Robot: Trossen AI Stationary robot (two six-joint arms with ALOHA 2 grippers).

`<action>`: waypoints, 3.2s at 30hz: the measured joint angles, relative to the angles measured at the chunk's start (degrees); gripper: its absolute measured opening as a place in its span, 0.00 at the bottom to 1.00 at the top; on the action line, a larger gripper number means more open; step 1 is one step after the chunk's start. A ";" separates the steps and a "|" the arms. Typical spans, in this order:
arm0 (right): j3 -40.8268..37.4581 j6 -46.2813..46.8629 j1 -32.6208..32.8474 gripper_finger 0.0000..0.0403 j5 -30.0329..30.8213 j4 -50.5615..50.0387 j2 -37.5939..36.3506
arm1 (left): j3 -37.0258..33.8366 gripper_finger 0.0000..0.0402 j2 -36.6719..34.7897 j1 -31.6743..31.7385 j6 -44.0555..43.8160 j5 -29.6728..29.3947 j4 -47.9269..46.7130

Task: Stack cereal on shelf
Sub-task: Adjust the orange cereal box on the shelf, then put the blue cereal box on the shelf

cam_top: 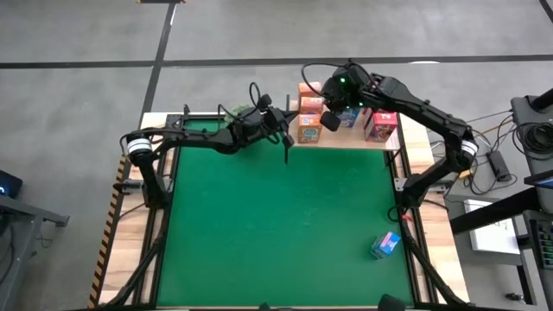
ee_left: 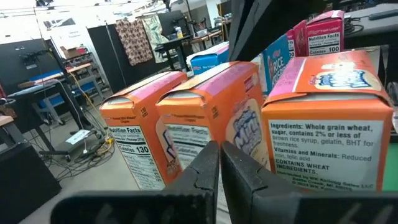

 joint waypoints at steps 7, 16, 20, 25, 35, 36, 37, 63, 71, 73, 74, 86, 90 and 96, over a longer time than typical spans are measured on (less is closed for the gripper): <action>-0.04 -0.49 0.00 0.02 -0.04 0.43 0.81 | 0.00 0.00 -0.01 -0.52 0.02 0.00 -0.29; -0.04 -0.71 0.00 0.02 1.85 0.46 0.74 | 0.00 0.00 -0.02 -0.50 0.04 -0.02 -0.45; -0.04 -1.62 -0.03 0.02 4.48 0.35 0.45 | 0.00 0.00 -1.05 -0.53 0.81 -0.16 -3.37; -0.02 -1.98 0.02 0.02 4.33 0.21 -0.75 | 0.00 0.00 -2.88 -0.54 2.20 -0.52 -4.99; 0.44 -1.98 0.26 0.02 -6.30 3.54 -1.90 | 0.00 0.00 -2.73 -0.20 3.65 -0.52 -3.41; 0.44 -1.98 0.26 0.02 -7.80 3.90 -1.90 | 0.00 0.00 -2.50 -0.19 3.65 -0.52 -2.69; 0.43 -1.98 0.26 0.02 -8.90 4.21 -1.87 | 0.00 0.00 -2.32 -0.19 3.65 -0.52 -2.55; -3.72 -2.71 0.14 0.02 -6.12 9.29 -1.74 | 0.00 0.00 -1.16 -0.22 3.63 -0.50 -0.21; -3.72 -3.54 -0.04 0.02 -6.08 9.44 -1.74 | 0.00 0.00 -1.16 -0.22 3.26 -0.50 -0.21; -3.72 -4.01 -0.04 0.02 -6.08 9.44 -1.74 | 0.00 0.00 -1.16 -0.22 3.26 -0.50 -0.21; -3.72 -4.17 -0.04 0.02 -6.06 9.45 -1.74 | 0.00 0.00 -1.16 -0.22 3.24 -0.50 -0.21; -3.21 -2.98 0.55 0.02 -6.16 8.33 -5.28 | 0.00 0.00 -1.24 -0.44 3.23 -0.50 -1.60; -3.23 0.03 2.88 0.02 -6.55 6.59 -7.88 | 0.00 0.00 -2.88 -1.02 3.21 -0.50 -4.64; -3.62 7.67 10.60 0.02 -10.64 1.26 -10.54 | 0.00 0.00 -6.52 -3.18 3.30 -0.52 -10.76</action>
